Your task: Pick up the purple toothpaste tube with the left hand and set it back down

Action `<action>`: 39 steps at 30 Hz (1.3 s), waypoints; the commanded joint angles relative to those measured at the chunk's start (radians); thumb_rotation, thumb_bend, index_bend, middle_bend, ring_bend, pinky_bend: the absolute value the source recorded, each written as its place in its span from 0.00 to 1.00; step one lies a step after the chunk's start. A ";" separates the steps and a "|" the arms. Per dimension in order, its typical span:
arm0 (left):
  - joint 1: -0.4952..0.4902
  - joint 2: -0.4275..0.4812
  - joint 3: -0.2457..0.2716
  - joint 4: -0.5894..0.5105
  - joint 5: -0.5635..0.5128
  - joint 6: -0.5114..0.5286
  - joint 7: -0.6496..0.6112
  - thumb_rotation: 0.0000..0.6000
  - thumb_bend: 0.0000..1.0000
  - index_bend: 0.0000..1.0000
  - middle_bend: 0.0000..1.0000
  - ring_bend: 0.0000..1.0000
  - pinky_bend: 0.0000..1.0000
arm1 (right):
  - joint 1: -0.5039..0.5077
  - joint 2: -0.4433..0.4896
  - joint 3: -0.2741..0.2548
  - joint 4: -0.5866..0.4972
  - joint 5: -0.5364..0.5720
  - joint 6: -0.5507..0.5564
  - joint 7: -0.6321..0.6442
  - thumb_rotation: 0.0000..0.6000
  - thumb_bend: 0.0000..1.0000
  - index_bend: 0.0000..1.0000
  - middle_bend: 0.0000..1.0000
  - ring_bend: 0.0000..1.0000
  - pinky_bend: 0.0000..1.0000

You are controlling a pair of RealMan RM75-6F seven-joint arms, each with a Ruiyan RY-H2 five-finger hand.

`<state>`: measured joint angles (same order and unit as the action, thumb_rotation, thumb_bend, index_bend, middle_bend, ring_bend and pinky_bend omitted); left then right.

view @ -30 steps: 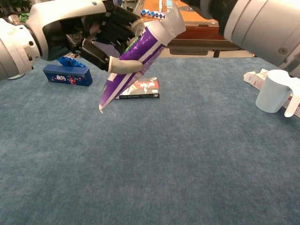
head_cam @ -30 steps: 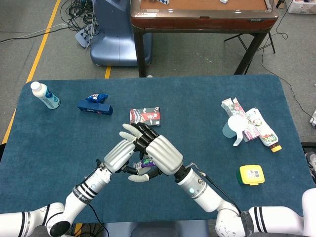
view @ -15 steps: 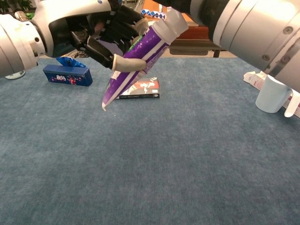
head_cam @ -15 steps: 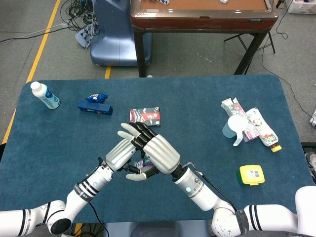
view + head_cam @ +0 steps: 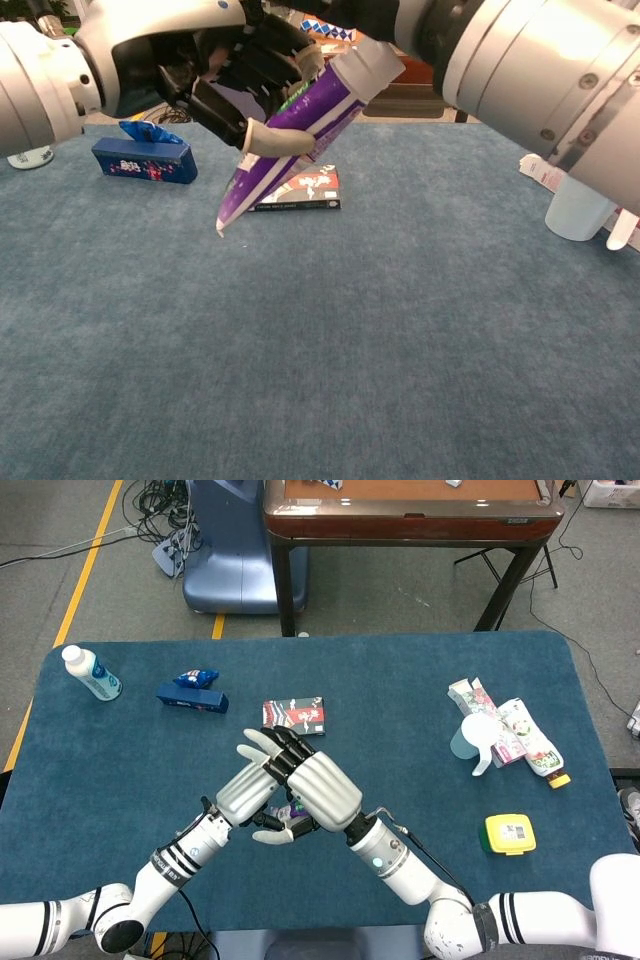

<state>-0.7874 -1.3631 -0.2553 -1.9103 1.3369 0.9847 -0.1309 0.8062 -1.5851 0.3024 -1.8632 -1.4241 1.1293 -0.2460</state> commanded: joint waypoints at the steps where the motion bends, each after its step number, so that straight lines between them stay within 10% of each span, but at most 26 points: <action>1: -0.002 0.000 0.000 0.001 -0.003 -0.001 -0.001 1.00 0.29 0.65 0.75 0.57 0.37 | 0.003 -0.004 0.000 0.004 -0.002 0.004 0.000 0.09 0.00 0.00 0.00 0.00 0.00; 26: -0.007 0.015 0.025 0.027 -0.009 0.001 0.036 1.00 0.29 0.65 0.75 0.57 0.37 | -0.015 0.054 -0.005 -0.034 0.000 0.039 0.002 0.09 0.00 0.00 0.00 0.00 0.00; 39: 0.023 0.020 0.152 0.218 0.011 -0.031 0.203 1.00 0.29 0.62 0.73 0.54 0.37 | -0.120 0.249 -0.035 -0.087 -0.035 0.104 0.078 0.09 0.00 0.00 0.00 0.00 0.00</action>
<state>-0.7748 -1.3414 -0.1311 -1.7257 1.3532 0.9666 0.0395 0.7069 -1.3603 0.2788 -1.9443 -1.4483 1.2174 -0.1846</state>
